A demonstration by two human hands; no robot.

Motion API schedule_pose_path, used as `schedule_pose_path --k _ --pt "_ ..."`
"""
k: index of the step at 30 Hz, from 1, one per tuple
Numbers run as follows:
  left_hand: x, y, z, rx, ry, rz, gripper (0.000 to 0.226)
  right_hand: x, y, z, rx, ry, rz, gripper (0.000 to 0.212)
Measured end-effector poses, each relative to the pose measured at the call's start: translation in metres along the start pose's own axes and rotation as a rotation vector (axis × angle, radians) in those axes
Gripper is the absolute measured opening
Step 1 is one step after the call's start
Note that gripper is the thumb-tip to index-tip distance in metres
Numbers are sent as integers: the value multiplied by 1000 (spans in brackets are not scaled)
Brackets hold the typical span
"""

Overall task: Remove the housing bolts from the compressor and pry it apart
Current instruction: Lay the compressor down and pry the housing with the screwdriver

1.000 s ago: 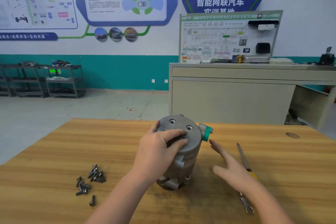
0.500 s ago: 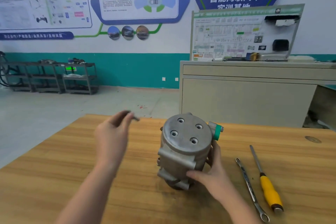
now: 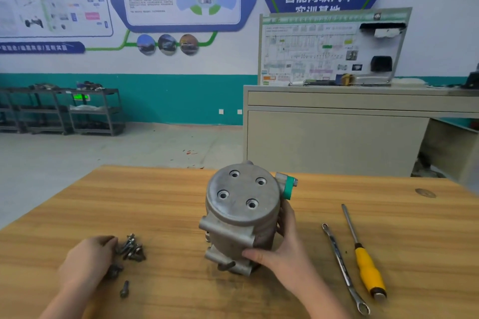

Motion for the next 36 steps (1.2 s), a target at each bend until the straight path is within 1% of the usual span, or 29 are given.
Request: schedule_pose_path --k 2,4,5,6,7,8,9,10,11,12,13,14,15,16,17,18,20,21,22,24,25,29,32,34,36 --pt "-1 -1 1 -10 3 -33 29 -1 0 1 25 -1 27 112" --pt "-12 -4 12 -3 45 -47 40 -2 1 4 54 21 36 126" --pt "-22 -7 24 24 46 -12 45 -3 2 5 65 39 32 133" --pt "-34 -13 42 81 -7 54 49 -3 3 7 74 48 26 138" --pt "-47 -20 66 163 -122 128 50 -3 5 9 79 44 19 140" --pt "-59 -31 96 259 -283 180 49 -3 7 10 72 33 11 137" --pt "-70 -44 130 364 -453 195 49 -2 8 11 53 19 4 131" --pt "-80 -59 166 473 -609 162 53 0 9 11 33 8 -4 122" --pt "-87 -73 200 571 -727 92 61 2 10 12 19 9 -10 116" --pt "-90 -85 230 653 -764 5 72 3 10 13 3 18 -16 112" --pt "-87 -93 256 729 -694 -82 86 4 11 15 -4 29 -25 111" --pt "-80 -98 276 785 -534 -169 98 4 11 16 5 50 -45 108" --pt "-71 -99 290 804 -302 -252 105 4 11 17 30 84 -68 101" --pt "-62 -97 296 789 -76 -322 108 5 12 17 63 134 -83 91" --pt "-55 -92 297 756 75 -376 108 3 14 18 94 214 -81 80" --pt "-49 -86 295 720 143 -417 107 0 16 21 123 322 -64 74" --pt "-45 -74 287 676 129 -457 99 -4 23 33 213 514 34 77" --pt "-46 -69 283 658 105 -452 94 -3 26 40 283 562 88 78" --pt "-47 -64 279 639 88 -430 89 1 29 45 359 580 118 75" --pt "-52 -57 274 612 61 -372 84 16 34 51 496 600 117 56" --pt "-54 -55 274 613 45 -357 83 23 36 51 539 602 107 49" --pt "-56 -57 271 715 13 -326 79 33 45 48 611 675 64 43" --pt "-53 -66 268 796 82 -300 80 29 47 48 635 728 7 45" --pt "-50 -70 265 765 88 -339 84 28 47 49 651 770 4 43" --pt "-50 -68 261 692 45 -374 92 29 45 47 648 817 12 44"
Point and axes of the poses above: each hand's wrist, its own y-axis towards the middle knuckle, its own x-axis out of the palm, z = x × y, the point moved 5 cm from there along y, towards the middle knuckle, and after that the axes turned 14 degrees about x, right-handed, at the moved point
